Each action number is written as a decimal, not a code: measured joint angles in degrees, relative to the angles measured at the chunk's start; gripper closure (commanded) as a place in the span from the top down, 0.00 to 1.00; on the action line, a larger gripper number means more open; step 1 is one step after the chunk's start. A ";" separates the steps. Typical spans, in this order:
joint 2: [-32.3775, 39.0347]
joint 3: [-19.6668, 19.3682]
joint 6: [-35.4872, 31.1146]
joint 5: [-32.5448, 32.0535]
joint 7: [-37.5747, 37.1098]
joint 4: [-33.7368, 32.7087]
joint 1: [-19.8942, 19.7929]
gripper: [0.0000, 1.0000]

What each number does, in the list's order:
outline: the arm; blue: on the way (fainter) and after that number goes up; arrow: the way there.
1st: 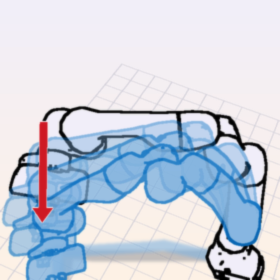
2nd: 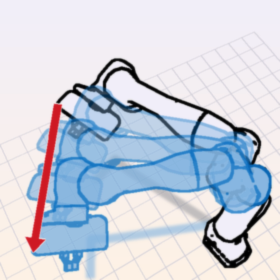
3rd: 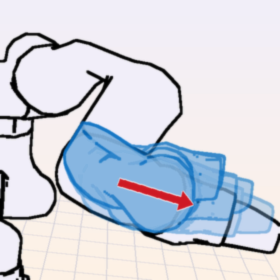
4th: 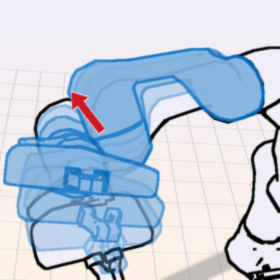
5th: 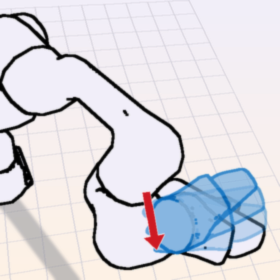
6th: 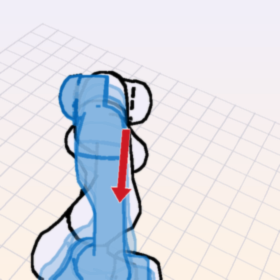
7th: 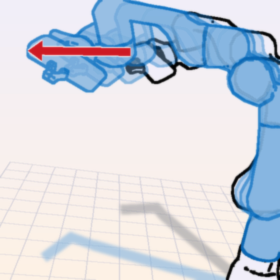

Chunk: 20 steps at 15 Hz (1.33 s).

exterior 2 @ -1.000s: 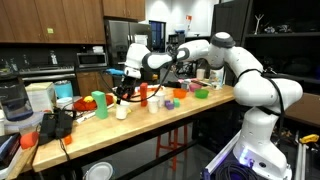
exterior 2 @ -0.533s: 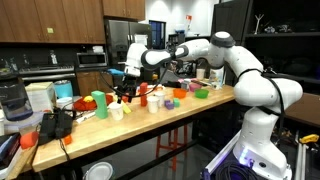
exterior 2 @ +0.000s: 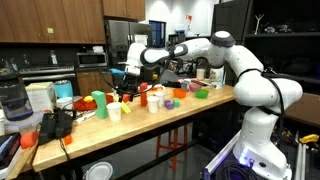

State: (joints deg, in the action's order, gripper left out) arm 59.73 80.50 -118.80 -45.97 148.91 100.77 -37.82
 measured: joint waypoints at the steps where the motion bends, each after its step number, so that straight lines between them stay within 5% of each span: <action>1: 0.00 0.00 0.14 0.00 0.00 -0.22 0.00 1.00; 6: 0.67 0.73 2.69 -2.65 0.05 -2.11 0.56 1.00; 14: 12.32 10.55 7.13 -27.84 0.02 -2.78 1.29 1.00; 20: 22.10 13.74 8.35 -33.64 0.02 -0.04 2.66 1.00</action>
State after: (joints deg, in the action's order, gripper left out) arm 81.82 94.23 -110.46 -79.60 148.93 100.73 -35.16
